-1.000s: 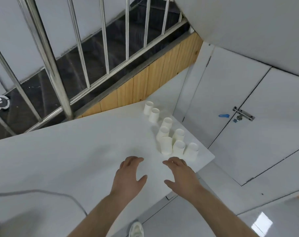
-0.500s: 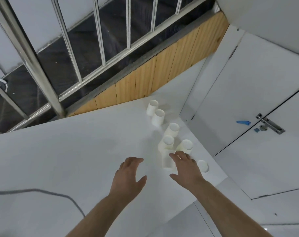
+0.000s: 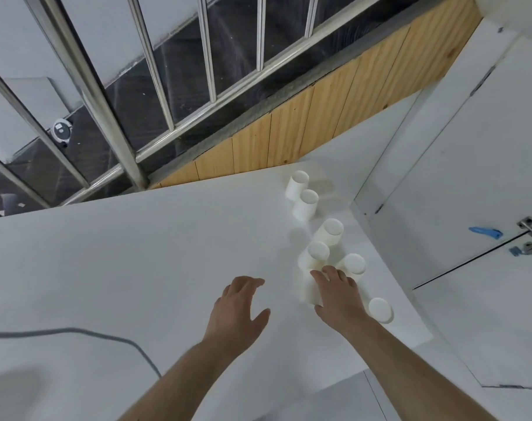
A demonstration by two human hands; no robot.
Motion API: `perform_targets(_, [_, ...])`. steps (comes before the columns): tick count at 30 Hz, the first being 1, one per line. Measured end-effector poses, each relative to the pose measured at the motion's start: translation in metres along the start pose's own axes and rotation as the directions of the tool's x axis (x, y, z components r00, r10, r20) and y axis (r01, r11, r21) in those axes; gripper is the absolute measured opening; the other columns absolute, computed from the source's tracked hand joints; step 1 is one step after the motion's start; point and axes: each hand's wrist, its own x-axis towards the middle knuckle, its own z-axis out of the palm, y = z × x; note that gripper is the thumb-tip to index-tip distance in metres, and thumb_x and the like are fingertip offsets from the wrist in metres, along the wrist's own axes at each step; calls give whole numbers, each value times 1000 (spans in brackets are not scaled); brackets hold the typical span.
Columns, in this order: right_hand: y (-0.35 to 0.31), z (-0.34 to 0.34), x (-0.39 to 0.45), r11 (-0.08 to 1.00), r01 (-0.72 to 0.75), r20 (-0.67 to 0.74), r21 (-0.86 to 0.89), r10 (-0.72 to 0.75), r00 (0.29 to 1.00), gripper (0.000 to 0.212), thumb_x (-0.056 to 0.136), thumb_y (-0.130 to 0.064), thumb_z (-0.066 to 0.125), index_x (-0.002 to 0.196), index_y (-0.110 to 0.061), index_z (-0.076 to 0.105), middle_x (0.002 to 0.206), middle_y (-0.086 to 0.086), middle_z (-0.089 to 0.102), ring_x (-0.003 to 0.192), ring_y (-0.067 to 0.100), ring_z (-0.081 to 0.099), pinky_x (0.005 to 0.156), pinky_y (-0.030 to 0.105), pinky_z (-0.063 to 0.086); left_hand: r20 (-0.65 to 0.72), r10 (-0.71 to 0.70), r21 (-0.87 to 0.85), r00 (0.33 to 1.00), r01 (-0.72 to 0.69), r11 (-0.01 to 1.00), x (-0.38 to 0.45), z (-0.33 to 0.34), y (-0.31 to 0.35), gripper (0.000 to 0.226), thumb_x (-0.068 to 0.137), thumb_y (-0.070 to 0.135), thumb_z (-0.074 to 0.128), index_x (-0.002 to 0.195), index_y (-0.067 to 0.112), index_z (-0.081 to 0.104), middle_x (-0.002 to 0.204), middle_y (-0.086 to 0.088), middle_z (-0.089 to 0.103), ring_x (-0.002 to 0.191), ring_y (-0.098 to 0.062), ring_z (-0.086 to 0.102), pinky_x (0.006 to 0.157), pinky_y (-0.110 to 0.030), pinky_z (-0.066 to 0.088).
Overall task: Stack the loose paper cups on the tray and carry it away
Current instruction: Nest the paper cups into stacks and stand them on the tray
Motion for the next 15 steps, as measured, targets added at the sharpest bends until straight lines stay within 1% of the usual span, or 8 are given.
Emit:
perform_targets(3, [2, -2, -1, 999, 25, 3, 37, -25, 1000, 71, 86, -34, 63, 147, -24, 27, 144, 0, 33, 129, 22, 39, 106, 35, 34, 8, -11, -10, 1000, 11, 1000, 0, 3, 1, 52, 87, 38, 60, 136, 30, 41, 134, 15, 41, 119, -6, 45, 97, -23, 42])
perform_targets(5, [2, -8, -4, 994, 57, -8, 98, -56, 998, 74, 85, -35, 63, 148, -23, 25, 146, -1, 31, 130, 22, 37, 106, 35, 35, 16, -40, -56, 999, 40, 998, 2, 5, 3, 52, 87, 38, 61, 135, 30, 42, 133, 15, 41, 119, -5, 46, 96, -22, 42])
perform_targets(8, [-2, -25, -16, 932, 137, -65, 337, -122, 990, 77, 84, -32, 66, 149, -25, 25, 148, -8, 29, 135, 17, 33, 105, 31, 38, 28, -148, -232, 989, 151, 961, 7, 6, 9, 56, 84, 41, 66, 134, 29, 44, 131, 13, 46, 114, -3, 50, 92, -20, 42])
perform_targets(9, [-5, -31, -21, 897, 171, -96, 407, -145, 985, 78, 84, -31, 66, 149, -26, 24, 149, -11, 28, 136, 13, 31, 105, 28, 39, 35, -189, -309, 981, 191, 932, 9, 5, 12, 58, 82, 42, 68, 133, 28, 44, 129, 12, 48, 111, -3, 51, 89, -19, 43])
perform_targets(11, [-11, -42, -31, 846, 252, -154, 471, -203, 967, 80, 84, -31, 67, 150, -28, 22, 150, -15, 25, 136, 6, 30, 105, 20, 35, 73, -257, -467, 964, 261, 845, 15, 2, 17, 62, 79, 44, 71, 133, 26, 44, 124, 11, 52, 107, -3, 54, 80, -17, 44])
perform_targets(13, [-16, -51, -41, 817, 316, -200, 481, -249, 948, 82, 85, -32, 67, 151, -30, 19, 152, -18, 22, 135, 1, 30, 104, 11, 28, 141, -278, -618, 950, 304, 725, 19, -3, 25, 63, 78, 42, 73, 132, 24, 45, 121, 9, 55, 105, -6, 58, 72, -17, 46])
perform_targets(15, [-19, -56, -48, 803, 357, -224, 478, -282, 933, 82, 86, -32, 65, 152, -30, 17, 153, -19, 20, 135, -2, 28, 104, 7, 24, 187, -268, -714, 945, 318, 623, 22, -6, 30, 66, 77, 41, 75, 132, 22, 45, 118, 6, 59, 102, -11, 61, 74, -23, 51])
